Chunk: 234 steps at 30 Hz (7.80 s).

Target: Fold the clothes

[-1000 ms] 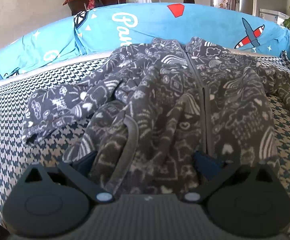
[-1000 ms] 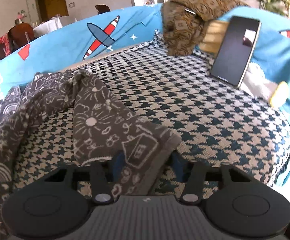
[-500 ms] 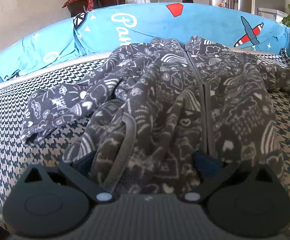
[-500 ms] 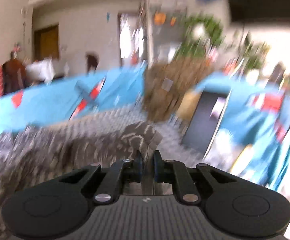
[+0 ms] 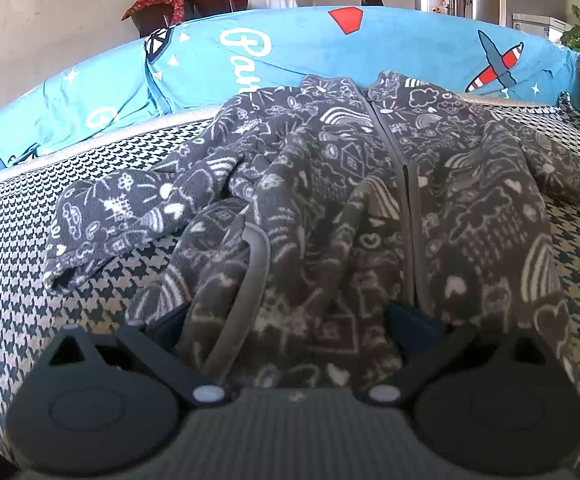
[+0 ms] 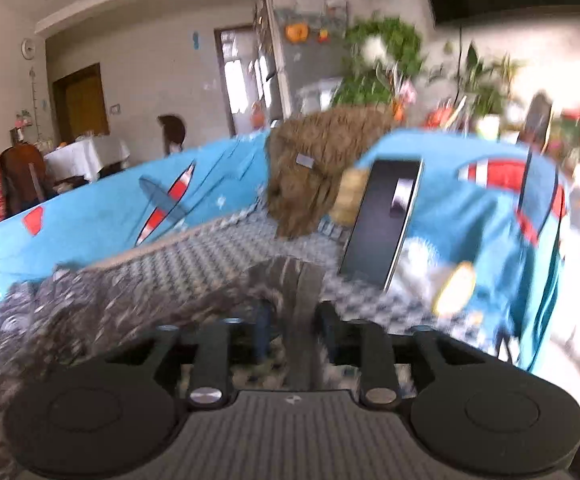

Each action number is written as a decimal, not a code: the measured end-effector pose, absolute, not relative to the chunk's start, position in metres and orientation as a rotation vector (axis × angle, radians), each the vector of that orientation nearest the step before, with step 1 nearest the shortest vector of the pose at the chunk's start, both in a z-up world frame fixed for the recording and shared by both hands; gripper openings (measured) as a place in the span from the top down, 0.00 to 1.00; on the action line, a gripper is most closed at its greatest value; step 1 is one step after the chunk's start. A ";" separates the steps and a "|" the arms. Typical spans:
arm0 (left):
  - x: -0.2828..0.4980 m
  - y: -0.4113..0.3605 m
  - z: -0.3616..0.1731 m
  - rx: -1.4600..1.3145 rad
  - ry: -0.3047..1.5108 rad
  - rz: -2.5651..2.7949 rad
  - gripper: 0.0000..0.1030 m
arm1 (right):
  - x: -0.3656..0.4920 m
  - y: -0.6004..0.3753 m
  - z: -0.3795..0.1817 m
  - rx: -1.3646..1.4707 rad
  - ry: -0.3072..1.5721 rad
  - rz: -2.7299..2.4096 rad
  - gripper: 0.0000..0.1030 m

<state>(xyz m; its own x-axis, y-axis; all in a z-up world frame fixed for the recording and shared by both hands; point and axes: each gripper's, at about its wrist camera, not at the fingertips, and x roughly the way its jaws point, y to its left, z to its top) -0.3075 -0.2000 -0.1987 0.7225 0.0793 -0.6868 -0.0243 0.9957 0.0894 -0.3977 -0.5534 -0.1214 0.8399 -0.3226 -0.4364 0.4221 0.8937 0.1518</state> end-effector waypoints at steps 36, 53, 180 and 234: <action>-0.308 -0.201 -0.200 0.083 0.758 0.059 0.00 | -0.362 -0.610 -0.154 0.716 0.532 -0.215 0.57; -0.307 -0.201 -0.200 0.084 0.765 0.057 0.00 | -0.401 -0.607 -0.153 0.707 0.574 -0.322 0.53; -0.413 -0.195 -0.165 0.100 0.651 -0.067 0.00 | -0.300 -0.395 -0.124 0.416 0.567 0.501 0.84; -0.163 -0.102 -0.148 -0.036 0.715 0.241 0.00 | -0.293 -0.320 -0.155 -0.084 0.679 0.620 0.32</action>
<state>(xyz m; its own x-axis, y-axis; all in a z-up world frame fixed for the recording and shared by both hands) -0.1635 -0.1023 -0.1481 0.7289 0.2066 -0.6527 -0.2311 0.9717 0.0494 -0.2935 -0.3203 -0.1552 0.6069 0.5090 -0.6104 -0.5620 0.8179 0.1234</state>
